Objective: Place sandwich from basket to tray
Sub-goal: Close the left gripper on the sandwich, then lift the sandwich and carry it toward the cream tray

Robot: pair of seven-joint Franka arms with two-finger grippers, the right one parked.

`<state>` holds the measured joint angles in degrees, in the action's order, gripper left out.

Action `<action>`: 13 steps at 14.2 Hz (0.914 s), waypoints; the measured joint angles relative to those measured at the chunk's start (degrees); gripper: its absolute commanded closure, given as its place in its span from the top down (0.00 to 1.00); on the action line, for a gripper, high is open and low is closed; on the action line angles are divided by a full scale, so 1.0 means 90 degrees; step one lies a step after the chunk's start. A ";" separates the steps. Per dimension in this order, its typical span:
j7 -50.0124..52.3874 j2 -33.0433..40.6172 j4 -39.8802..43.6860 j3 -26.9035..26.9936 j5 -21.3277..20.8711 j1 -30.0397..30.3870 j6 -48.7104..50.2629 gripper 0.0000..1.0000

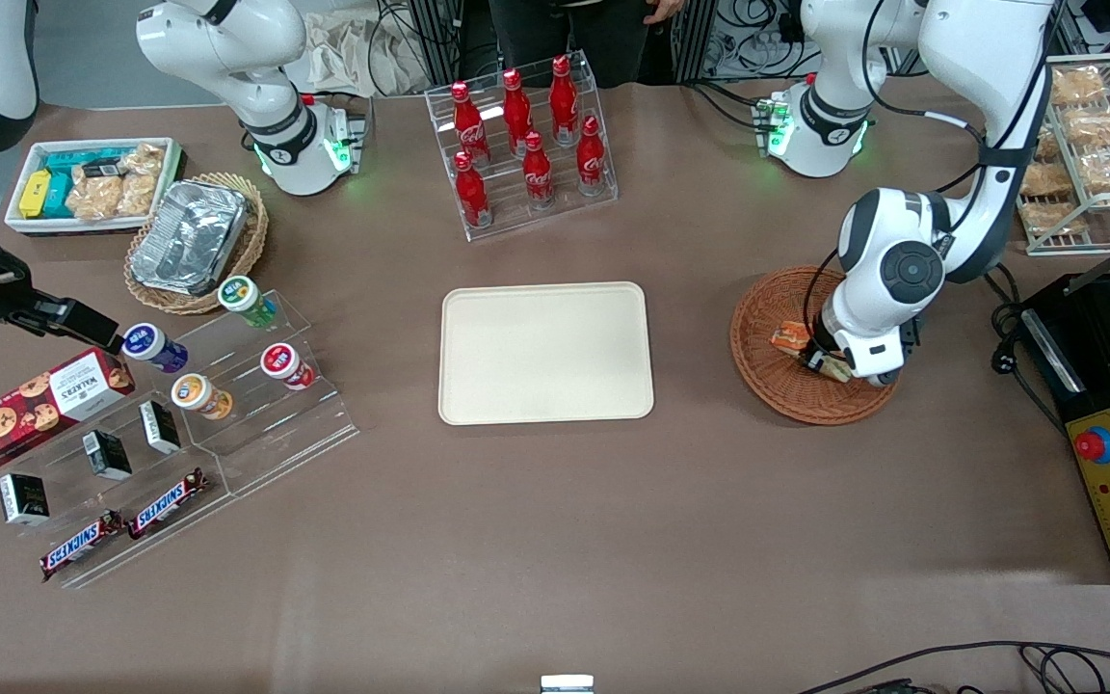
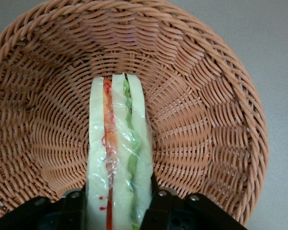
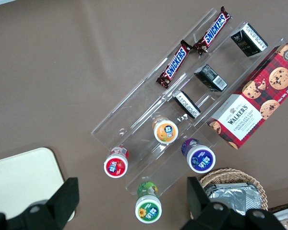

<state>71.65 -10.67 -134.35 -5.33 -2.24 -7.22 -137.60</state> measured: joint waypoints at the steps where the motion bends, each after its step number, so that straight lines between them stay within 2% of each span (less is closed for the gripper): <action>1: 0.0000 0.0014 -0.0002 0.0000 -0.0003 0.0000 0.0000 0.00; 4: -0.0005 0.0217 0.0019 0.0000 -0.0010 -0.0001 0.0076 0.00; 6: -0.0151 0.0537 0.0240 -0.0016 -0.0026 -0.0012 0.0554 0.00; 11: -0.0946 0.0993 0.2096 -0.0354 -0.0025 -0.0071 0.2977 0.00; 13: -0.1683 0.1077 0.2612 -0.0577 -0.0026 -0.0089 0.3433 0.00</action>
<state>56.50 -0.98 -110.84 -10.53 -2.47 -8.02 -106.70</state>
